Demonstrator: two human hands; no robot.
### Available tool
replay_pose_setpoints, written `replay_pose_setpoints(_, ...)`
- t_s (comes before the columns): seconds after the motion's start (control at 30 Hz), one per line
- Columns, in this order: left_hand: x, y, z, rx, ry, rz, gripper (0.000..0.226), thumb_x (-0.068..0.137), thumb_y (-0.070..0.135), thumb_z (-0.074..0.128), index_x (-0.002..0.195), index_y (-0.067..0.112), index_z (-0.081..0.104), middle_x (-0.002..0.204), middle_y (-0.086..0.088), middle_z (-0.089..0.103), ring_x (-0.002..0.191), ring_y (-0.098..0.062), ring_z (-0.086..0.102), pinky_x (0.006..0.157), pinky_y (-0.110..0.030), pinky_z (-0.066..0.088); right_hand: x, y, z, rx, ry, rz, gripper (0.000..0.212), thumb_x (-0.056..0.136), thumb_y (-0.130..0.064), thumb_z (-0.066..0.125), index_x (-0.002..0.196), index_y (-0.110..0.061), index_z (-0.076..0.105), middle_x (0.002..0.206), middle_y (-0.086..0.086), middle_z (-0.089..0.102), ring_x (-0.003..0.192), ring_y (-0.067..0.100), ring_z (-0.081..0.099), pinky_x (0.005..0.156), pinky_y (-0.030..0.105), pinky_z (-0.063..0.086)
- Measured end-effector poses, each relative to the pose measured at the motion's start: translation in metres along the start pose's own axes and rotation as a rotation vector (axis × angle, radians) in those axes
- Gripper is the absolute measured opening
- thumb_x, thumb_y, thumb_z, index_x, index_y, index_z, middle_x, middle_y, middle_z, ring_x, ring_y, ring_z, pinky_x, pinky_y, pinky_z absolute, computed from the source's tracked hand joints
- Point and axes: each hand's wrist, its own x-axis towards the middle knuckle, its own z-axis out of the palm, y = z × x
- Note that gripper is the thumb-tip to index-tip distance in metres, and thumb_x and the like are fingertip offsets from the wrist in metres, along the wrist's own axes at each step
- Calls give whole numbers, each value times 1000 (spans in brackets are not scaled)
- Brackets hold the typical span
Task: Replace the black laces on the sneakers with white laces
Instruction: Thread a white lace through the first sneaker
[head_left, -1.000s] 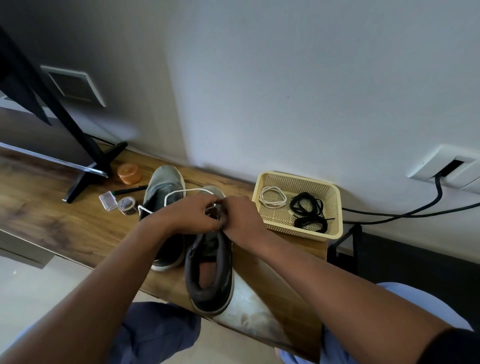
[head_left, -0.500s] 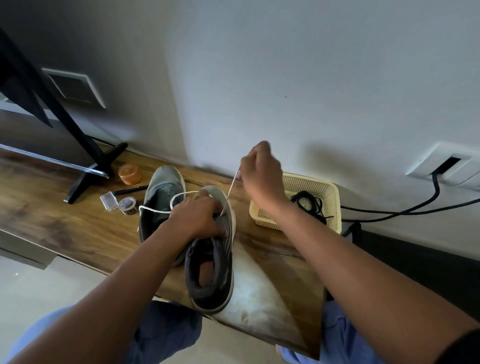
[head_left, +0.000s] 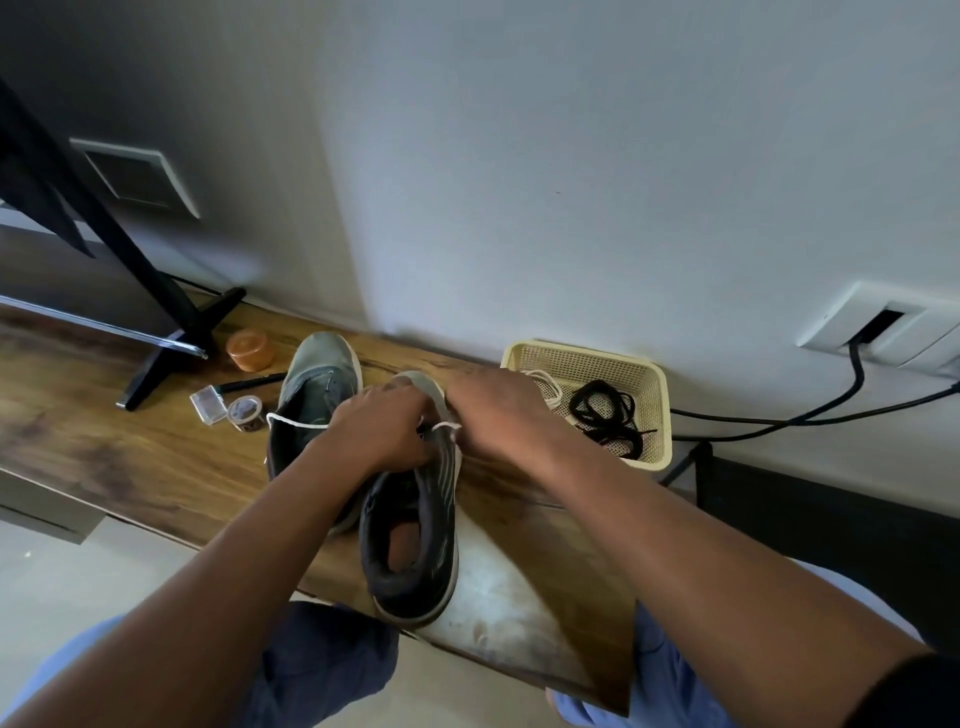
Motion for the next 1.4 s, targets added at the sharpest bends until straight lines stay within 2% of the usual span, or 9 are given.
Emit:
replay_pose_setpoints(0.13, 1, 1, 2, -2, 9, -13, 42, 82, 50, 74, 121, 38, 71, 132, 1, 56, 123, -27, 59, 98, -42, 52, 6, 8, -11, 233, -101, 98, 7, 85, -27, 63, 82, -23, 67, 85, -1, 70, 88, 28, 69, 61, 28, 40)
replay_pose_setpoints(0.23, 2, -1, 4, 7, 28, -31, 41, 79, 47, 77, 116, 32, 72, 128, 2, 60, 124, -27, 57, 99, -42, 51, 15, 12, -20, 791, -67, 162, 23, 82, -12, 70, 63, -25, 71, 79, -7, 76, 72, 8, 67, 63, 26, 47)
replay_pose_setpoints(0.33, 5, -2, 7, 76, 47, -22, 41, 82, 48, 75, 118, 27, 71, 132, 2, 61, 129, -27, 51, 105, -39, 45, 16, 14, -35, 1378, 61, 154, 19, 82, -5, 72, 69, -18, 76, 84, 10, 74, 55, 11, 49, 48, 20, 33)
replay_pose_setpoints(0.43, 8, -4, 7, 102, 39, -22, 44, 84, 52, 74, 120, 26, 71, 133, 2, 62, 128, -27, 48, 108, -41, 41, 17, 23, -52, 1706, 154, 87, 16, 86, -9, 68, 77, -18, 76, 85, 4, 70, 65, 12, 49, 49, 20, 31)
replay_pose_setpoints(0.8, 12, -10, 6, -31, 9, -47, 40, 77, 51, 85, 108, 26, 77, 122, 0, 62, 118, -25, 59, 99, -39, 51, 14, 37, -82, 2181, 172, -99, 11, 91, -23, 65, 85, -18, 73, 75, -2, 51, 65, 14, 48, 50, 25, 38)
replay_pose_setpoints(0.9, 11, -14, 3, -80, -20, -40, 33, 82, 47, 80, 107, 27, 74, 117, 2, 68, 113, -23, 64, 93, -35, 51, 17, 39, -78, 2047, 120, -33, 15, 90, -24, 63, 80, -17, 72, 73, 1, 54, 62, 13, 45, 48, 22, 31)
replay_pose_setpoints(1.1, -6, -54, -25, 41, 11, -134, 37, 88, 40, 72, 125, 44, 68, 129, 9, 69, 131, -22, 53, 105, -39, 44, 22, 33, -52, 628, 92, 179, 34, 99, -39, 62, 86, -9, 73, 73, 0, 68, 70, 18, 63, 60, 29, 40)
replay_pose_setpoints(1.2, -14, -51, -24, 163, -36, -138, 32, 81, 60, 72, 111, 50, 69, 122, 10, 66, 131, -23, 47, 106, -47, 34, 20, 36, -45, 595, 46, 181, 17, 96, -30, 66, 90, -15, 72, 80, -17, 62, 85, 13, 63, 61, 22, 41)
replay_pose_setpoints(1.4, 0, -16, -16, 88, -23, -26, 45, 85, 63, 66, 129, 52, 63, 138, 6, 63, 136, -30, 47, 111, -50, 34, 16, 5, -30, 322, 28, 50, 19, 87, -26, 68, 105, -24, 73, 99, 0, 73, 94, 25, 69, 75, 32, 51)
